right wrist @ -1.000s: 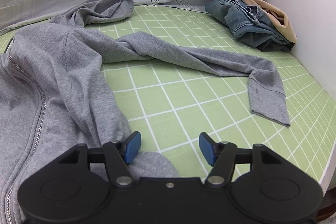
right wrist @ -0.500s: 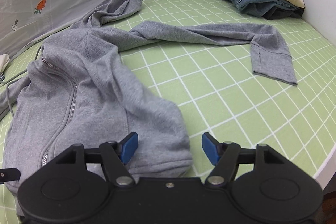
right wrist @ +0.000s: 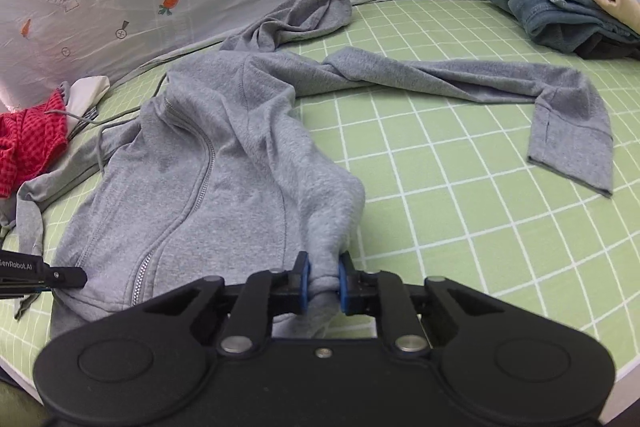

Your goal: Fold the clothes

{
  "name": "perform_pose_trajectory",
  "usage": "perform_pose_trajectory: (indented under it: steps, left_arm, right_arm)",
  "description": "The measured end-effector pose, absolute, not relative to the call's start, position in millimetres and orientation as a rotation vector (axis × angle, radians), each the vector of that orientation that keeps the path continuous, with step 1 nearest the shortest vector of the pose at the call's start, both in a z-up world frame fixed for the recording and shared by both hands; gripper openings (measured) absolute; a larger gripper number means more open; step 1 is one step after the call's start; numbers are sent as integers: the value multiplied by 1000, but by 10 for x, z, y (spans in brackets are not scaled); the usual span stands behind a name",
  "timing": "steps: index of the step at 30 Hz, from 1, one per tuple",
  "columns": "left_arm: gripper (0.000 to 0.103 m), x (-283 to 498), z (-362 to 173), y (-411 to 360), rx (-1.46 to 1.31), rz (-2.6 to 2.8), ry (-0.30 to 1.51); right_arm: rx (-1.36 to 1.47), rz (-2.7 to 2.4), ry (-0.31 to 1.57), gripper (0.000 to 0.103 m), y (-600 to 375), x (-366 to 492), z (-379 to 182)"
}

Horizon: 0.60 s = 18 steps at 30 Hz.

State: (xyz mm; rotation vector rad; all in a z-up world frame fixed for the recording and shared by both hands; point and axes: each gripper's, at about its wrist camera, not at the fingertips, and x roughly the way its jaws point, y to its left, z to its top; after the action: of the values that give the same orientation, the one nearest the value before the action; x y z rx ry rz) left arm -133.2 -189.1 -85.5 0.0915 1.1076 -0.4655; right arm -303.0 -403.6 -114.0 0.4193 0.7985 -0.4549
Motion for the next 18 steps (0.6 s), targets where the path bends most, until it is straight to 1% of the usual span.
perform_pose_trajectory:
  steps: [2,4,6,7,8,9,11,12,13,14,16,17,18]
  left_arm:
    - [14,-1561,-682,-1884,129,-452,1083]
    - [15,-1722,-687,-1876,157,-413,1097]
    - [16,-1757,-890,-1855,128,-346,1185]
    - [19,-1750,-966,-1853,106,-313,1227]
    - [20,-1750,-975,-1853,80,-293,1245]
    - [24,-1762,-930,-1862,70,-290,1238]
    - [29,-1807,-779,-1907,100,-279,1181]
    - [33,-1822,-706,-1927,114,-269,1150]
    - [39,-1820,-646,-1935,112,-257,1126]
    - [42,-1811,-592,-1937,102,-246,1107]
    - [46,-1761,-518,-1926,59,-228,1090]
    - [48,-1727,-495,-1921,40,-220,1088]
    - [52,-1692,-479,-1927,30,-213,1088]
  right_arm:
    - [371,-417,794,14,-4030,-3112,-1035]
    - [352,-374,834,15,-4056,-3170,-1070]
    - [360,-372,893,21,-4093,-3181,-1214]
    - [368,-371,922,24,-4123,-3182,-1282]
    - [365,-375,932,30,-4156,-3177,-1293]
    - [358,-383,935,34,-4189,-3170,-1282]
    - [331,-392,897,47,-4262,-3174,-1189]
    - [321,-397,874,52,-4321,-3170,-1130]
    - [316,-408,852,64,-4395,-3155,-1079]
    - [318,-422,840,72,-4465,-3127,-1041]
    - [322,-447,825,74,-4592,-3056,-978]
    - [323,-454,819,76,-4648,-3017,-952]
    - [320,-461,814,78,-4696,-2970,-933]
